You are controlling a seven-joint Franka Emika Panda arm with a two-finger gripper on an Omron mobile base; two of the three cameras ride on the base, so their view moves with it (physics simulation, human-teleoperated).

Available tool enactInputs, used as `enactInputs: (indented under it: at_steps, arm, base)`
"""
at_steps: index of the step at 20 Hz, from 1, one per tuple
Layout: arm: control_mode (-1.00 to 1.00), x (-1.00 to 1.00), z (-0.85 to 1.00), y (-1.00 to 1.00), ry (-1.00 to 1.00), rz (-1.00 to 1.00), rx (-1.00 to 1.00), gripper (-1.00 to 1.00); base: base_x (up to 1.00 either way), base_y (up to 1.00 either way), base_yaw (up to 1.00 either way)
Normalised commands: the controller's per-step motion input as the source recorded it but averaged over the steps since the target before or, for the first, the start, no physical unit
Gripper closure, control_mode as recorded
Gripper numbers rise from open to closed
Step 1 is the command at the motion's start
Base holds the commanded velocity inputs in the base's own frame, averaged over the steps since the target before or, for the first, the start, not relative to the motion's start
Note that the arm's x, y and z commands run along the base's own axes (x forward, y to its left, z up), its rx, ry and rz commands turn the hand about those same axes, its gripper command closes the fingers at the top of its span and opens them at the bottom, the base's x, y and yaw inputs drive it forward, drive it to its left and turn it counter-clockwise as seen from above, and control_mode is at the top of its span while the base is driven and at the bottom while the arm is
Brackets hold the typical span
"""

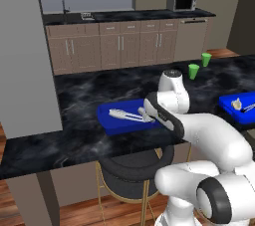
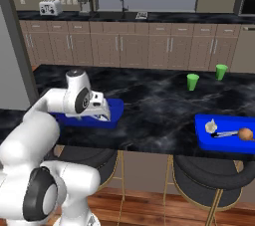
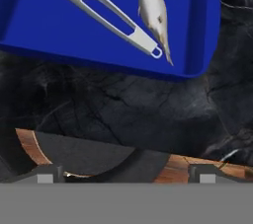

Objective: Gather the onion and garlic from the fridge and place them on a tray on the dining counter. Then gather the fishs from the fridge and place them on the other tray.

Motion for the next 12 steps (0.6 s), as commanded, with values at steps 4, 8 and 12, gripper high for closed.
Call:
enactInputs:
  at_steps: [4, 8, 12]
  arm:
    - [-1.0, -0.98, 0.35, 0.18, -0.02, 0.0, 0.0, -1.0]
    - [-1.0, -1.0, 0.35, 0.07, -0.09, -0.04, 0.0, -1.0]
    - [-1.0, -1.0, 0.38, 0.05, -0.08, -0.04, 0.0, -1.0]
  base:
    - [0.0, 0.0, 0.0]
    - [0.0, 0.0, 0.0]
    - [0.0, 0.0, 0.0]
